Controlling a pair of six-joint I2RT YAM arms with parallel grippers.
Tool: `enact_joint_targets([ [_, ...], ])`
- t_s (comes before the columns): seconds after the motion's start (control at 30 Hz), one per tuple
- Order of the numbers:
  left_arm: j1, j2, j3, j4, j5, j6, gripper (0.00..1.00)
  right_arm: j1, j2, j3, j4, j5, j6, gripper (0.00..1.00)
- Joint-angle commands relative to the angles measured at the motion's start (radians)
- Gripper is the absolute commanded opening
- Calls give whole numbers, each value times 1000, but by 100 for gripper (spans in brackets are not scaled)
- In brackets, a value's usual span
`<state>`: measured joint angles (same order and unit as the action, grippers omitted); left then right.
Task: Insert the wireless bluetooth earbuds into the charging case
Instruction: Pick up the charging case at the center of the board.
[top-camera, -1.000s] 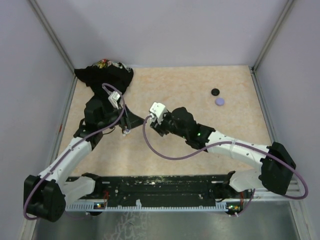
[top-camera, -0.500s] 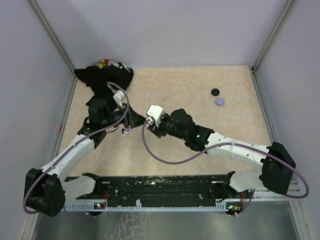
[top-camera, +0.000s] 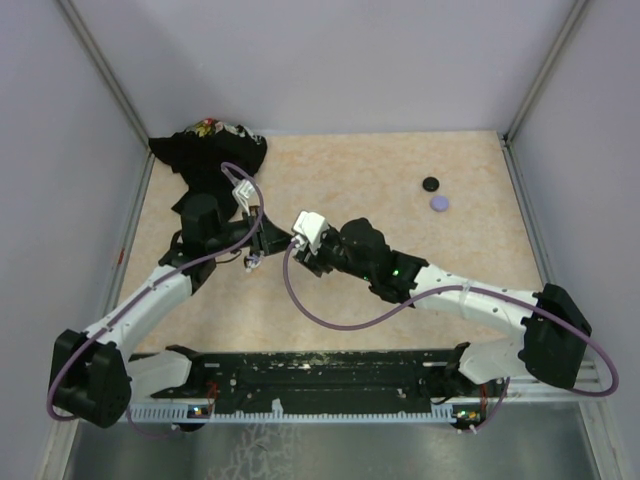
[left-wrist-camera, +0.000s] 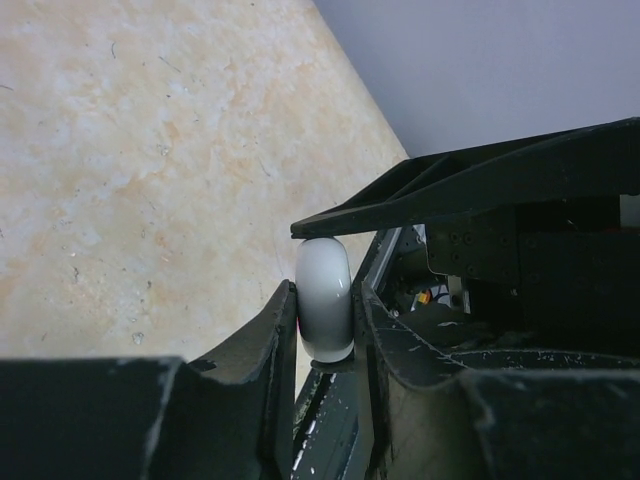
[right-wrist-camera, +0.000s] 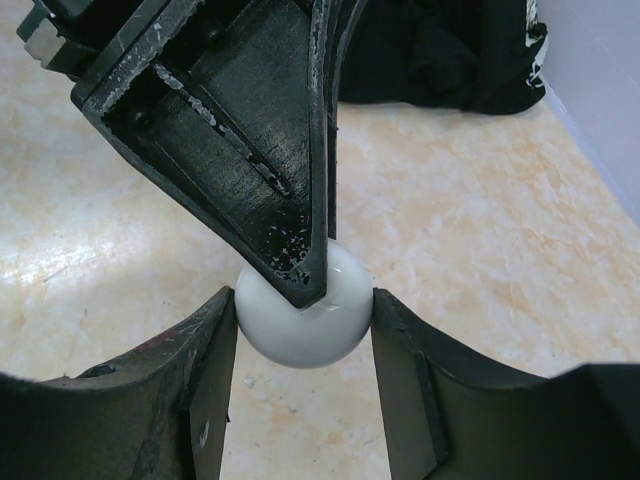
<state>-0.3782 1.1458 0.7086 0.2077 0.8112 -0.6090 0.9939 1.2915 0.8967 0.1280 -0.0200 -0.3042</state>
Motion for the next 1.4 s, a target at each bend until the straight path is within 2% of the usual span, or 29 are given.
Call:
enact_joint_targets([
  [0.0,-8,-12,61,-29,17,82,8,12,-34,18,67,-26,4,51],
  [0.1,-8,-29,92,-83,6,164,3,5,-63,12,46,-30,7,58],
  [0.2,-8,-47,131,-148,-7,251,0,-28,-100,13,21,-98,28,67],
  [0.33,-7,-58,188,-234,-16,378,0,-106,-155,-1,17,-261,104,75],
  [0.47,-8,-59,235,-286,30,498,0,-198,-196,-36,74,-439,206,79],
  [0.6,-8,-62,263,-299,116,579,0,-304,-205,-86,209,-634,336,79],
  [0.7,-11,-69,272,-294,172,610,0,-338,-197,-110,303,-720,416,79],
  [0.9,-37,-75,278,-274,251,652,0,-340,-139,-104,409,-798,506,78],
  [1.07,-64,-74,290,-262,248,666,0,-340,-89,-85,451,-833,551,75],
  [1.37,-92,-68,292,-216,259,641,0,-340,-65,-82,488,-858,572,64],
])
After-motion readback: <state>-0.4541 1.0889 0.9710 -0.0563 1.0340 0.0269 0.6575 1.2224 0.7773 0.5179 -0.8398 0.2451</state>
